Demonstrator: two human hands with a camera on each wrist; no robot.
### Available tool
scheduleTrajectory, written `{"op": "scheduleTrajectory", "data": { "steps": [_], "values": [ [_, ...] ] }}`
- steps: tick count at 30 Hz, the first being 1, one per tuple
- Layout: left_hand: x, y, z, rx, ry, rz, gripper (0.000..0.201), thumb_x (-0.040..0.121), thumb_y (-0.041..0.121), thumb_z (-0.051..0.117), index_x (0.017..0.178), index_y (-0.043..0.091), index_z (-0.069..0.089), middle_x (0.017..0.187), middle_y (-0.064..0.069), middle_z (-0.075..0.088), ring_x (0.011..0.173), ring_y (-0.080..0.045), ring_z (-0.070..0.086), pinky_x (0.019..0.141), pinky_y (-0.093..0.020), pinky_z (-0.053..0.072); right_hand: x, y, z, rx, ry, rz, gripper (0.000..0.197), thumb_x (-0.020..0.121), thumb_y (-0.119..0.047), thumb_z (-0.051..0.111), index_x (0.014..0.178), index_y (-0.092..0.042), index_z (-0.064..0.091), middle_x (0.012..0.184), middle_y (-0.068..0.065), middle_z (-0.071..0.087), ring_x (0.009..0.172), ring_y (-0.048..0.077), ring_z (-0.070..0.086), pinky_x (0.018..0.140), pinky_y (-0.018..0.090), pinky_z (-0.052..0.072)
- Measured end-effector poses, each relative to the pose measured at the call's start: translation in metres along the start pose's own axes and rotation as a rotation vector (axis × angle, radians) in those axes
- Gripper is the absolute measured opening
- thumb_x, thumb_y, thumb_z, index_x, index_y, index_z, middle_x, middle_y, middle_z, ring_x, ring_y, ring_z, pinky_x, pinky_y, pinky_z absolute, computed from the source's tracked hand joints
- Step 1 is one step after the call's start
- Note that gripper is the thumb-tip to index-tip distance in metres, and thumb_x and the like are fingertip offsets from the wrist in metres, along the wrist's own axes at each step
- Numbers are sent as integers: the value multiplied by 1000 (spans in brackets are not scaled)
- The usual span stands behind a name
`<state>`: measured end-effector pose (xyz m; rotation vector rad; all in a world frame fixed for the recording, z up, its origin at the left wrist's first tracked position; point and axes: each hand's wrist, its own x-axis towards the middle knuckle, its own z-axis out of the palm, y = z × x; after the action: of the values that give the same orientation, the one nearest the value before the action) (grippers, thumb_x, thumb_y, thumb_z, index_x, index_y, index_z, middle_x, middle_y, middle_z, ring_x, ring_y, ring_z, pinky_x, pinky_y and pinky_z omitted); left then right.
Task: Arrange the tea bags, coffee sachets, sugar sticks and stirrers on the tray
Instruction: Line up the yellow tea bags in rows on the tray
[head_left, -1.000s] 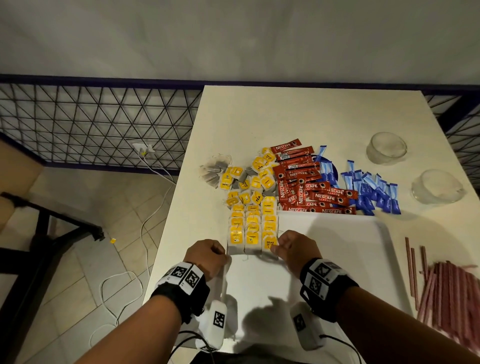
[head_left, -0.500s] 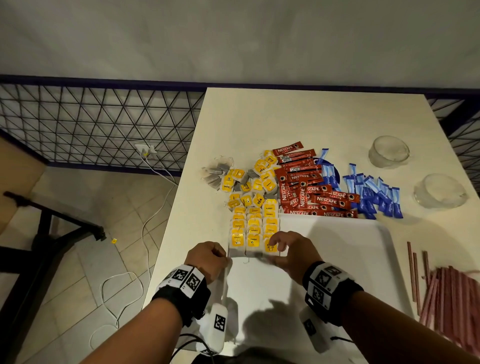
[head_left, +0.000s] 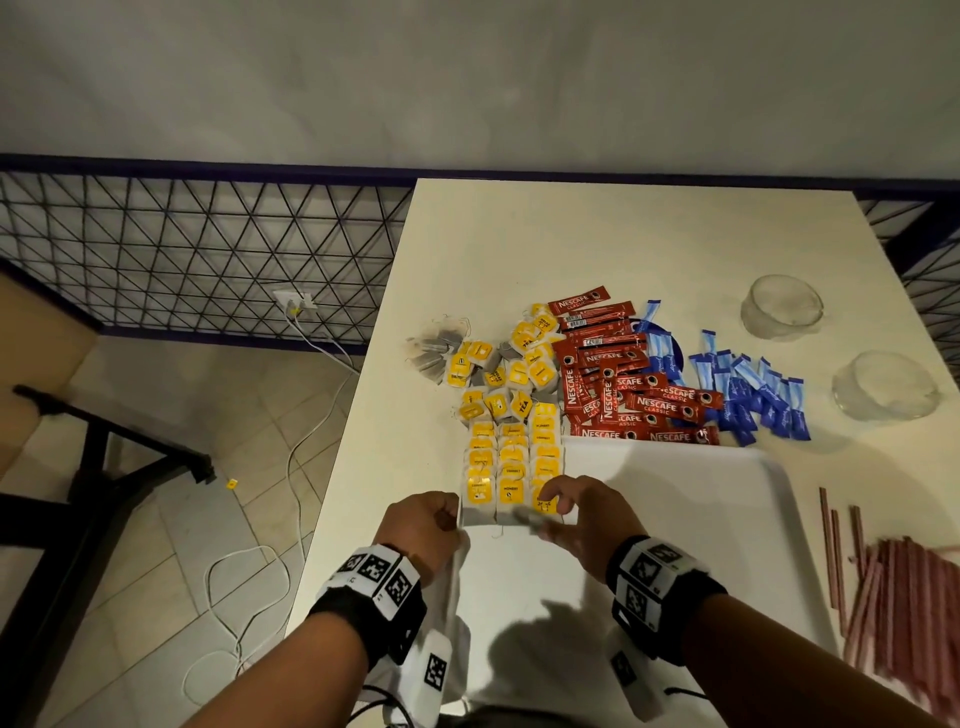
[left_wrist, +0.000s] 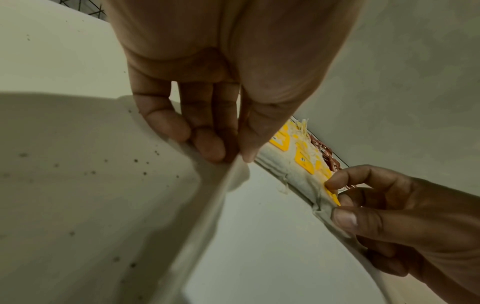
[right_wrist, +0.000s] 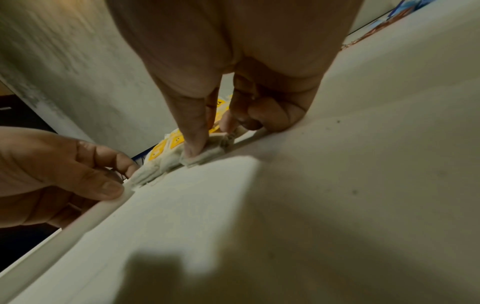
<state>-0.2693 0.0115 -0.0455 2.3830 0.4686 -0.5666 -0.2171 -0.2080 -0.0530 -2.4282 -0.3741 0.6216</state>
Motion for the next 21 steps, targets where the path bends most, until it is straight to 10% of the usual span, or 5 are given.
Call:
{"op": "scheduleTrajectory", "data": {
  "steps": [9, 15, 21],
  "values": [
    [-4, 2, -5, 56, -15, 17, 27, 85, 27, 62, 63, 21, 49, 61, 9, 49, 70, -15, 49, 55, -14, 32, -6, -1, -2, 41, -3, -3, 29, 76, -42, 76, 99, -32, 60, 87, -10, 54, 84, 11, 52, 77, 27, 46],
    [28, 29, -48, -34, 220, -115, 32, 86, 51, 61, 83, 19, 61, 78, 3, 61, 79, -20, 56, 68, -23, 36, -6, -3, -14, 71, -11, 29, 32, 70, -45, 80, 92, -35, 58, 90, -9, 54, 87, 13, 56, 80, 26, 46],
    [108, 56, -94, 218, 189, 37, 41, 84, 31, 67, 118, 11, 58, 119, -8, 62, 110, -28, 56, 80, -24, 38, -17, -5, -32, 65, 6, 15, 26, 79, -44, 71, 93, -44, 49, 92, -16, 50, 74, -2, 48, 64, 11, 34]
  ]
}}
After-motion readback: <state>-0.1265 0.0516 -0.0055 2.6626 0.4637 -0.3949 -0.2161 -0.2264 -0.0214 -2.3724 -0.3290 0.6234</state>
